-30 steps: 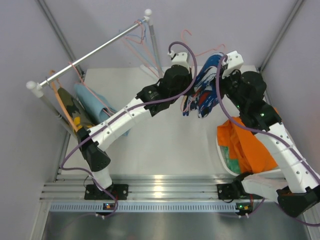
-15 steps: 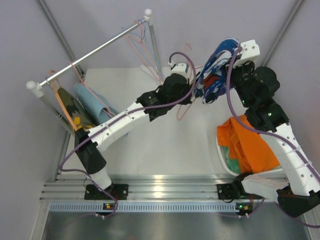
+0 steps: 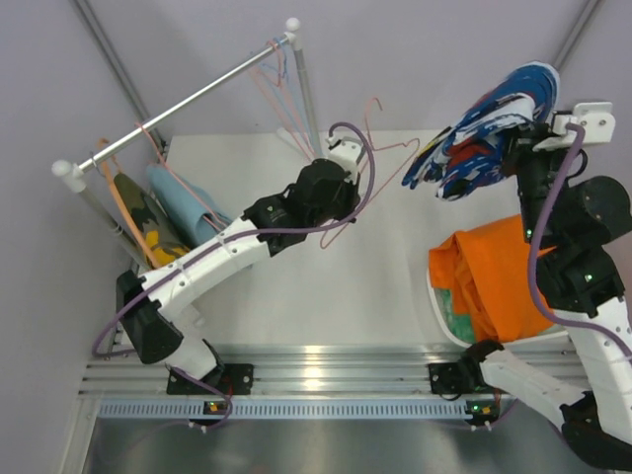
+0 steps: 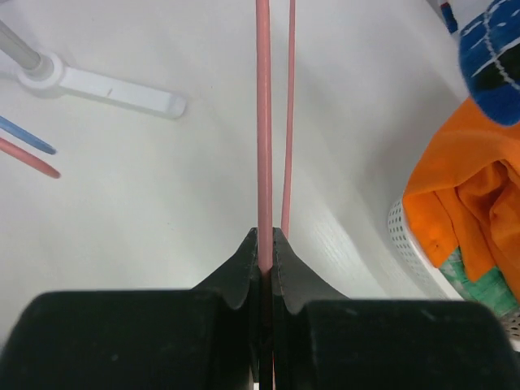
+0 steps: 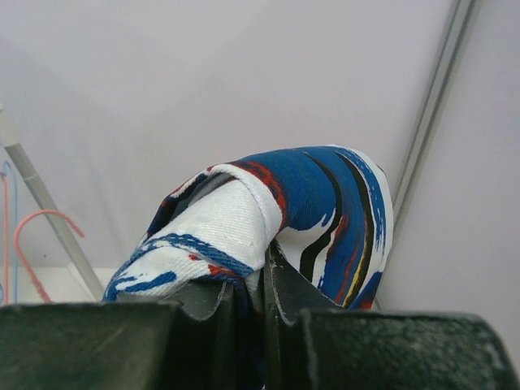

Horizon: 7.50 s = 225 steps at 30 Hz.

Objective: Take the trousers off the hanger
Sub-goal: Remove the trousers from the hanger, then place the hanger at the clothesline, then place the trousers in the bin.

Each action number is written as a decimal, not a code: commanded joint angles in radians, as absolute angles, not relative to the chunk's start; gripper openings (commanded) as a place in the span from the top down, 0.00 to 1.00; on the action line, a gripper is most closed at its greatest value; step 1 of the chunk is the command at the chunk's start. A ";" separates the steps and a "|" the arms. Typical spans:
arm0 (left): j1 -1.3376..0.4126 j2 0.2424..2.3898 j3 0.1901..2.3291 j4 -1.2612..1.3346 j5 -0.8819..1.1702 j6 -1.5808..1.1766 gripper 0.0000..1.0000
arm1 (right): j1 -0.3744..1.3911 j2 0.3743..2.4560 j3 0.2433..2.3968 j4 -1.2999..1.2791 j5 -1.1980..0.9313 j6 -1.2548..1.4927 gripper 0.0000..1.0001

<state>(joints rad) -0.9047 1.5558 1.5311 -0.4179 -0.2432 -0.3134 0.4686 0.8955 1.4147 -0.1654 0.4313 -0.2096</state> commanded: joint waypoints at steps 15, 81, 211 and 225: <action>-0.900 1.089 1.344 -0.633 -0.014 -0.129 1.00 | 0.472 0.784 1.420 -0.127 0.592 -0.216 1.00; -0.781 1.617 2.089 -1.273 -1.046 -0.568 1.00 | 0.471 0.744 1.236 -0.161 0.644 -0.199 1.00; -0.595 1.500 1.807 -0.765 -0.548 -0.330 0.02 | 0.472 0.546 1.459 -1.226 0.806 -0.267 1.00; -0.595 1.470 1.766 -0.736 -0.560 -0.319 0.02 | 0.471 0.698 1.132 -0.812 0.693 -0.385 1.00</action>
